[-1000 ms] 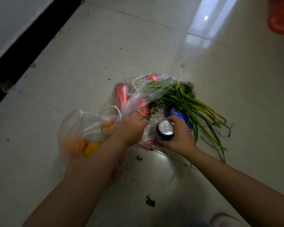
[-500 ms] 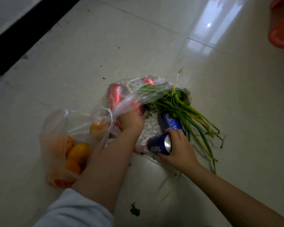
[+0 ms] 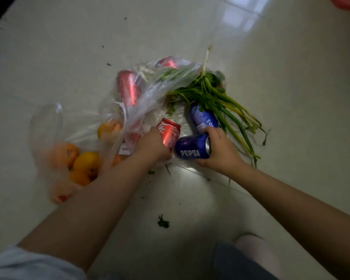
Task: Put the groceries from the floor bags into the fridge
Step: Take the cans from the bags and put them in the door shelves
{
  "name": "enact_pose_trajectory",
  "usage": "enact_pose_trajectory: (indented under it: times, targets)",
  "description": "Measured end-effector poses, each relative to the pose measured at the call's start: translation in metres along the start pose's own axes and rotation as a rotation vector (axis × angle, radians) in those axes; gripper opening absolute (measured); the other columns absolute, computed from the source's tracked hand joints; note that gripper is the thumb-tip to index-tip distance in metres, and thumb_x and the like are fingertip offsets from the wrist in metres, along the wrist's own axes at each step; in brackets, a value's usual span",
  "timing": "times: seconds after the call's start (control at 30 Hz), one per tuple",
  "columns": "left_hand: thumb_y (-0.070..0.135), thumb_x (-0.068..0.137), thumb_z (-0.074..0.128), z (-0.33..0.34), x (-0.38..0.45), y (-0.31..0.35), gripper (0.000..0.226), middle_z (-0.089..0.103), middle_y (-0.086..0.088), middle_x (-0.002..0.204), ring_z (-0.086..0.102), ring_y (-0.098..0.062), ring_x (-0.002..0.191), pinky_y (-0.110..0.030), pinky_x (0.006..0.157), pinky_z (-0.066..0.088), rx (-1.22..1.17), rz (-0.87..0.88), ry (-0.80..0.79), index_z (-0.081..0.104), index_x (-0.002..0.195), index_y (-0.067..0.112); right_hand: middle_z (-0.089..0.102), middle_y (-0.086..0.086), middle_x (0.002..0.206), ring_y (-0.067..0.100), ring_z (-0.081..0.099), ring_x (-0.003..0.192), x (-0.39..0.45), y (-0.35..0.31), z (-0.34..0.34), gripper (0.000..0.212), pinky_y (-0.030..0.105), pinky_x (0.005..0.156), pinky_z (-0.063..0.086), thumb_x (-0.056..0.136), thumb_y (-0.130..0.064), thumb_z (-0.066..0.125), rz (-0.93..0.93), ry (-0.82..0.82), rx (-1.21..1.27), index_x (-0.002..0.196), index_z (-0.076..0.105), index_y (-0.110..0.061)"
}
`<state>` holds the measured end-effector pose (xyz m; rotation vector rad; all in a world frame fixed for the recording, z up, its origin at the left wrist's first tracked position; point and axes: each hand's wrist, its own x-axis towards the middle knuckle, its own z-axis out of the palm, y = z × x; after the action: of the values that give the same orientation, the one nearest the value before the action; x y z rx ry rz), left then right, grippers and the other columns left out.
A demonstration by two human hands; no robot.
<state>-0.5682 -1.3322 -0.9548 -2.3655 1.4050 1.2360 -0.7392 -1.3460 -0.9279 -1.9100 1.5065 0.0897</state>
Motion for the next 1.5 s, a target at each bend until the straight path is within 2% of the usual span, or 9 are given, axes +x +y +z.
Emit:
enact_pose_trajectory:
  times: [0.1, 0.47, 0.67, 0.87, 0.97, 1.13, 1.27, 1.4, 1.5]
  targets:
    - [0.022, 0.073, 0.075, 0.002, 0.003, 0.002, 0.082, 0.050, -0.016, 0.132, 0.052, -0.032, 0.120, -0.039, 0.097, 0.045, 0.052, 0.013, 0.002, 0.028, 0.139, 0.005, 0.040, 0.011, 0.134, 0.024, 0.042, 0.122, -0.003, 0.000, 0.002, 0.083, 0.027, 0.098, 0.036, 0.064, -0.016, 0.080, 0.028, -0.002, 0.005, 0.133, 0.035, -0.011]
    - [0.027, 0.067, 0.080, -0.003, 0.018, 0.020, 0.084, 0.049, -0.018, 0.131, 0.050, -0.035, 0.119, -0.042, 0.094, 0.046, -0.153, 0.065, 0.125, 0.034, 0.134, 0.008, 0.038, 0.010, 0.136, 0.023, 0.043, 0.122, -0.006, -0.011, 0.001, 0.083, 0.030, 0.098, 0.041, 0.065, -0.016, 0.080, 0.126, -0.018, -0.011, 0.133, 0.034, -0.014]
    - [0.021, 0.066, 0.080, -0.012, -0.011, 0.010, 0.089, 0.039, -0.014, 0.140, 0.042, -0.029, 0.127, -0.037, 0.100, 0.041, -0.158, 0.285, 0.188, 0.031, 0.140, 0.009, 0.044, 0.010, 0.130, 0.025, 0.047, 0.116, -0.007, -0.015, -0.004, 0.082, 0.028, 0.087, 0.042, 0.061, -0.019, 0.082, 0.123, 0.036, 0.013, 0.130, 0.038, -0.019]
    - [0.020, 0.063, 0.080, -0.032, -0.048, 0.001, 0.083, 0.049, -0.008, 0.132, 0.047, -0.023, 0.122, -0.025, 0.094, 0.039, -0.266, 0.399, 0.290, 0.040, 0.135, 0.013, 0.047, 0.009, 0.127, 0.022, 0.046, 0.114, -0.012, -0.020, -0.030, 0.084, 0.021, 0.081, 0.033, 0.057, -0.022, 0.083, 0.050, 0.087, -0.046, 0.129, 0.041, -0.019]
    - [0.018, 0.062, 0.080, -0.053, -0.070, 0.007, 0.078, 0.054, -0.007, 0.126, 0.051, -0.022, 0.116, -0.032, 0.097, 0.046, -0.293, 0.419, 0.339, 0.046, 0.131, 0.011, 0.047, 0.009, 0.124, 0.022, 0.046, 0.112, -0.019, -0.036, -0.045, 0.083, 0.021, 0.080, 0.032, 0.056, -0.021, 0.083, 0.044, 0.102, -0.041, 0.129, 0.042, -0.017]
    - [0.014, 0.065, 0.080, -0.099, -0.131, 0.020, 0.069, 0.055, -0.008, 0.123, 0.052, -0.021, 0.113, -0.014, 0.085, 0.034, -0.266, 0.406, 0.350, 0.049, 0.127, 0.009, 0.046, 0.011, 0.126, 0.025, 0.043, 0.117, -0.066, -0.081, -0.096, 0.081, 0.024, 0.085, 0.036, 0.058, -0.015, 0.081, 0.090, 0.113, 0.062, 0.129, 0.044, -0.015]
    - [0.011, 0.063, 0.080, -0.152, -0.207, 0.037, 0.063, 0.057, -0.009, 0.119, 0.054, -0.027, 0.110, -0.028, 0.090, 0.042, -0.250, 0.356, 0.349, 0.053, 0.120, 0.008, 0.046, 0.010, 0.124, 0.025, 0.043, 0.116, -0.129, -0.121, -0.162, 0.079, 0.025, 0.083, 0.037, 0.057, -0.016, 0.080, 0.128, 0.074, 0.104, 0.128, 0.044, -0.016]
    - [0.003, 0.064, 0.079, -0.214, -0.291, 0.077, 0.059, 0.059, -0.016, 0.115, 0.055, -0.030, 0.107, -0.007, 0.076, 0.025, -0.247, 0.357, 0.360, 0.054, 0.118, 0.000, 0.046, 0.009, 0.124, 0.023, 0.045, 0.115, -0.193, -0.159, -0.249, 0.078, 0.021, 0.082, 0.034, 0.058, -0.018, 0.082, 0.142, 0.083, 0.174, 0.127, 0.045, -0.016]
    - [0.001, 0.063, 0.080, -0.260, -0.352, 0.120, 0.061, 0.058, -0.016, 0.115, 0.055, -0.029, 0.106, -0.006, 0.076, 0.025, -0.248, 0.365, 0.334, 0.054, 0.118, -0.001, 0.046, 0.008, 0.123, 0.021, 0.046, 0.114, -0.234, -0.182, -0.323, 0.079, 0.020, 0.082, 0.034, 0.058, -0.021, 0.082, 0.133, 0.109, 0.207, 0.128, 0.043, -0.017]
